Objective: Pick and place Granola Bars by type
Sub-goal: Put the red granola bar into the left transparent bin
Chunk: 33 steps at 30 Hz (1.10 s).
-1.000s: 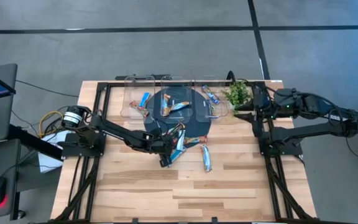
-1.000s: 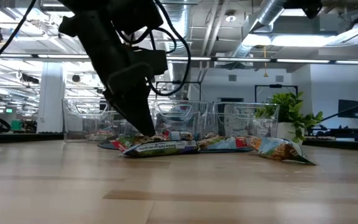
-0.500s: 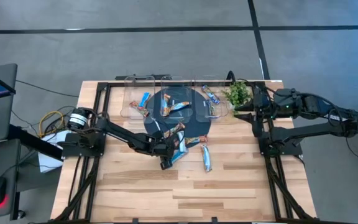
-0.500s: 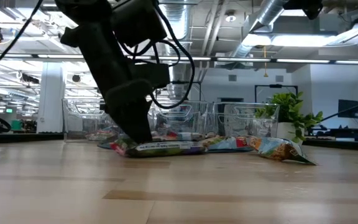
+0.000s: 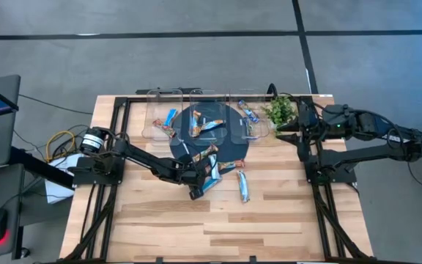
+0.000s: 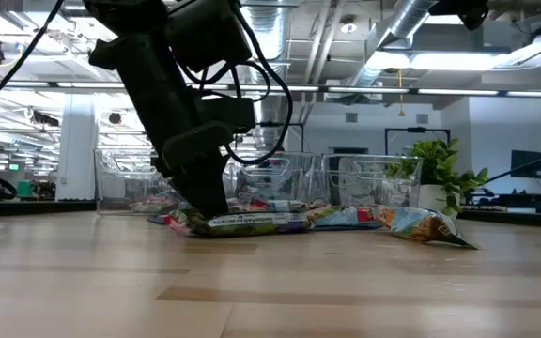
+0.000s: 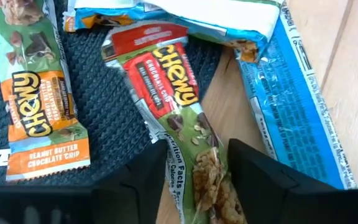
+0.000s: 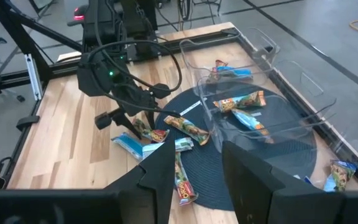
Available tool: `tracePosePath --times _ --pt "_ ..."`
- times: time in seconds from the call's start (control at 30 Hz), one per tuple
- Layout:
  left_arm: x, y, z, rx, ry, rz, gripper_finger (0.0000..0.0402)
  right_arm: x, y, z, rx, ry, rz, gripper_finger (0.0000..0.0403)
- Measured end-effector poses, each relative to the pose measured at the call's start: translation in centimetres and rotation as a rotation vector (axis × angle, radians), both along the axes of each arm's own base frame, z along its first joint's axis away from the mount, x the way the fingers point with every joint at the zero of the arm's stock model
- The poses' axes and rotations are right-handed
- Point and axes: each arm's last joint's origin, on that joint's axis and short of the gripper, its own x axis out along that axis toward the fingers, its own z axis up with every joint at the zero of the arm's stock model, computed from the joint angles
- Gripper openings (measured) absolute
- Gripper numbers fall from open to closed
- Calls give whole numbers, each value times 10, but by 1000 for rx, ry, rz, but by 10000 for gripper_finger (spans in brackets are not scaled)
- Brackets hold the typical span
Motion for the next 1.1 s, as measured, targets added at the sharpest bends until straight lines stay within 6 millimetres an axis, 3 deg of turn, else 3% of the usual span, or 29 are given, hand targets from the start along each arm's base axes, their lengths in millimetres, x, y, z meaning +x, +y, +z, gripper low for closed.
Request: tracePosePath --times 0.3,0.57,0.8,1.1 --pt "0 -2 1 -38 10 -26 81 1 0 0 0 4 0 122" --pt "6 -7 10 -115 38 -73 46 5 0 -2 2 24 0 122" --pt "13 -14 38 -75 130 -138 42 8 -1 -4 -1 45 3 122" --pt "13 -17 93 36 321 -193 41 16 -1 -7 -11 76 9 122"
